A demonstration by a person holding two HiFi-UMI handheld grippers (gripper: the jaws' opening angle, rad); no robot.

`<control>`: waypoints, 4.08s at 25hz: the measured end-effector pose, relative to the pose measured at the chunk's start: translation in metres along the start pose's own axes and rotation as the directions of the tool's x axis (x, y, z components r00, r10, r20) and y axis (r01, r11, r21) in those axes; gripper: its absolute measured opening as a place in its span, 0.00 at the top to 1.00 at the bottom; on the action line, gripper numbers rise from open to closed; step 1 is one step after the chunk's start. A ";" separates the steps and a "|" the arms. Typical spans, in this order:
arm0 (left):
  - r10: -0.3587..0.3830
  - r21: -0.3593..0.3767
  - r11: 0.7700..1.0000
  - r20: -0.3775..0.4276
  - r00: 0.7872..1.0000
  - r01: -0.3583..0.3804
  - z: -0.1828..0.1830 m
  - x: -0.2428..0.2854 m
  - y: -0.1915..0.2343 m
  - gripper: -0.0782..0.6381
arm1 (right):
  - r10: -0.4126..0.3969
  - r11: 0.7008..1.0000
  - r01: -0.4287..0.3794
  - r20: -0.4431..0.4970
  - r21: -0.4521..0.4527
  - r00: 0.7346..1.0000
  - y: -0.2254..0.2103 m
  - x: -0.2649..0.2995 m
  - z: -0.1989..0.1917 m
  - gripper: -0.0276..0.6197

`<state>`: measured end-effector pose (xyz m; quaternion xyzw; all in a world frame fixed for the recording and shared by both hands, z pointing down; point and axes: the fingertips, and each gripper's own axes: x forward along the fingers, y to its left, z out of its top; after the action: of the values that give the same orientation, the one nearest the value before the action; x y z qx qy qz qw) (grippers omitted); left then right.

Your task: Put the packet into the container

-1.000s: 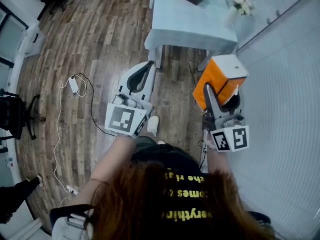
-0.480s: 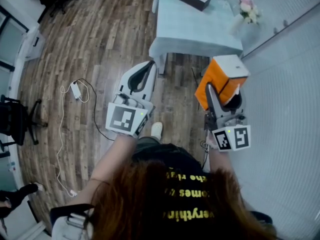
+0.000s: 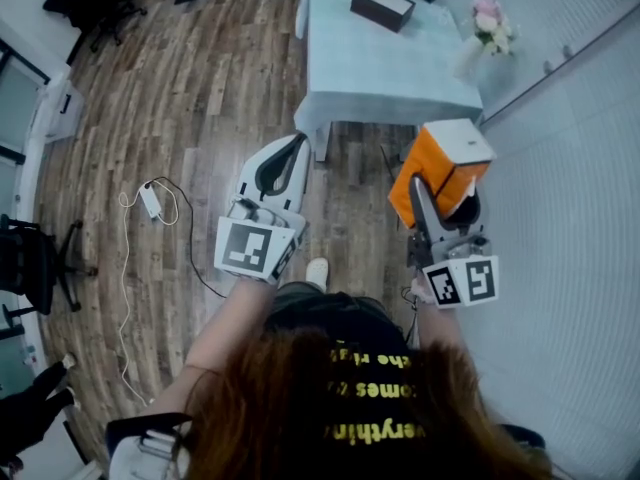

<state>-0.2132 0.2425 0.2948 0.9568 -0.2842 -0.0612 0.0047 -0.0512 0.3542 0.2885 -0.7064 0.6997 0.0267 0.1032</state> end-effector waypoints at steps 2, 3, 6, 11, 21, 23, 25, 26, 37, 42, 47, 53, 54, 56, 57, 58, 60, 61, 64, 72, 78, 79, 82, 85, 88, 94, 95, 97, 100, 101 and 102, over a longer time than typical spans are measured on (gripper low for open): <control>-0.004 0.000 1.000 0.005 1.000 0.004 0.000 0.001 0.005 0.89 | -0.002 1.000 0.002 0.005 0.004 1.000 0.002 0.004 -0.001 0.38; -0.004 0.000 1.000 0.006 1.000 0.004 0.001 0.002 0.007 0.89 | -0.002 1.000 0.002 0.007 0.007 1.000 0.003 0.007 -0.002 0.38; -0.001 0.004 1.000 0.006 1.000 0.001 0.002 0.005 0.013 0.89 | -0.002 1.000 0.001 0.004 0.011 1.000 0.003 0.014 -0.005 0.38; 0.018 -0.002 1.000 -0.011 1.000 -0.018 0.000 0.002 0.024 0.89 | 0.001 1.000 -0.001 -0.013 0.022 1.000 0.007 0.021 -0.011 0.38; 0.044 -0.028 0.999 -0.029 0.999 -0.045 -0.011 0.002 0.038 0.89 | 0.020 0.999 -0.019 -0.044 0.036 0.999 0.007 0.035 -0.019 0.38; 0.048 -0.033 0.998 -0.037 0.998 -0.050 -0.016 0.006 0.040 0.89 | 0.025 0.999 -0.023 -0.053 0.044 0.998 0.004 0.039 -0.024 0.38; 0.049 -0.035 0.998 -0.042 0.998 -0.051 -0.018 0.011 0.041 0.89 | 0.031 0.998 -0.028 -0.059 0.051 0.998 0.000 0.043 -0.026 0.38; 0.048 -0.034 0.998 -0.043 0.998 -0.049 -0.018 0.012 0.040 0.89 | 0.033 0.998 -0.030 -0.060 0.053 0.998 -0.002 0.044 -0.026 0.38; 0.049 -0.003 0.999 -0.040 0.998 -0.049 -0.006 0.048 0.031 0.89 | 0.076 0.995 -0.075 -0.025 0.068 0.997 -0.032 0.067 -0.009 0.38; 0.055 0.008 0.998 -0.014 0.998 -0.055 0.009 0.067 0.034 0.89 | 0.113 0.992 -0.113 -0.005 0.058 0.994 -0.038 0.090 0.007 0.38; 0.062 0.044 0.997 -0.012 0.998 -0.061 -0.006 0.123 0.014 0.89 | 0.155 0.986 -0.155 0.015 0.053 0.988 -0.087 0.109 0.002 0.38; 0.044 0.059 0.997 -0.029 0.999 -0.042 -0.013 0.150 0.001 0.89 | 0.170 0.985 -0.171 0.012 0.032 0.985 -0.105 0.120 0.000 0.38; 0.044 0.058 0.997 -0.033 0.999 -0.042 -0.016 0.156 0.000 0.89 | 0.173 0.984 -0.173 0.011 0.030 0.985 -0.109 0.122 -0.001 0.38; 0.041 0.053 0.998 -0.036 0.998 -0.039 -0.018 0.165 -0.001 0.89 | 0.175 0.984 -0.175 0.004 0.032 0.985 -0.117 0.126 -0.004 0.38; 0.038 0.052 0.998 -0.038 0.999 -0.036 -0.019 0.170 -0.002 0.89 | 0.174 0.984 -0.174 -0.001 0.034 0.985 -0.121 0.127 -0.006 0.38; 0.035 0.052 0.998 -0.040 0.999 -0.033 -0.020 0.173 -0.003 0.89 | 0.172 0.985 -0.172 -0.004 0.036 0.985 -0.125 0.129 -0.008 0.38; 0.037 0.053 0.998 -0.043 0.998 -0.035 -0.021 0.179 -0.002 0.89 | 0.169 0.985 -0.169 -0.005 0.045 0.986 -0.132 0.135 -0.011 0.38; 0.040 0.053 0.998 -0.043 0.998 -0.038 -0.022 0.182 -0.001 0.89 | 0.169 0.984 -0.169 -0.003 0.049 0.986 -0.135 0.137 -0.012 0.38; 0.054 0.055 0.997 -0.044 0.998 -0.052 -0.023 0.189 0.002 0.89 | 0.174 0.983 -0.174 -0.002 0.060 0.985 -0.141 0.143 -0.016 0.38; 0.108 0.052 0.993 -0.050 0.993 -0.106 -0.027 0.199 0.017 0.89 | 0.191 0.980 -0.190 -0.004 0.066 0.982 -0.152 0.155 -0.019 0.38; 0.121 0.062 0.991 -0.044 0.992 -0.118 -0.027 0.215 0.019 0.89 | 0.156 0.985 -0.155 -0.011 0.070 0.988 -0.177 0.153 -0.022 0.38; 0.118 0.061 0.991 -0.045 0.992 -0.115 -0.027 0.218 0.016 0.89 | 0.152 0.986 -0.151 -0.011 0.074 0.988 -0.180 0.152 -0.023 0.38; 0.102 0.059 0.993 -0.046 0.994 -0.099 -0.028 0.226 0.009 0.89 | 0.149 0.986 -0.147 -0.012 0.081 0.989 -0.187 0.152 -0.024 0.38; 0.084 0.062 0.995 -0.056 0.995 -0.081 -0.031 0.232 0.002 0.89 | 0.151 0.984 -0.149 -0.014 0.094 0.988 -0.192 0.154 -0.024 0.38; 0.081 0.065 0.995 -0.070 0.994 -0.076 -0.032 0.236 -0.002 0.89 | 0.154 0.983 -0.151 -0.016 0.108 0.988 -0.194 0.155 -0.025 0.38; 0.076 0.068 0.995 -0.079 0.994 -0.071 -0.034 0.244 -0.005 0.89 | 0.153 0.981 -0.150 -0.019 0.126 0.988 -0.202 0.161 -0.029 0.38; 0.077 0.068 0.995 -0.081 0.994 -0.072 -0.035 0.245 -0.004 0.89 | 0.152 0.981 -0.149 -0.020 0.127 0.988 -0.203 0.161 -0.030 0.38; 0.081 0.068 0.995 -0.084 0.993 -0.075 -0.036 0.245 -0.002 0.89 | 0.152 0.980 -0.148 -0.023 0.129 0.988 -0.203 0.163 -0.031 0.38; 0.077 0.078 0.994 -0.086 0.993 -0.071 -0.038 0.247 0.003 0.89 | 0.151 0.981 -0.146 -0.028 0.127 0.988 -0.203 0.167 -0.033 0.38; 0.074 0.083 0.994 -0.085 0.994 -0.067 -0.038 0.249 0.004 0.89 | 0.150 0.981 -0.145 -0.029 0.127 0.988 -0.203 0.169 -0.033 0.38; 0.071 0.086 0.994 -0.085 0.994 -0.064 -0.038 0.250 0.005 0.89 | 0.148 0.981 -0.143 -0.030 0.128 0.989 -0.204 0.170 -0.034 0.38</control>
<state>-0.0031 0.1012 0.3042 0.9478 -0.3181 -0.0070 -0.0205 0.1510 0.1804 0.3128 -0.6460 0.7516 -0.0236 0.1314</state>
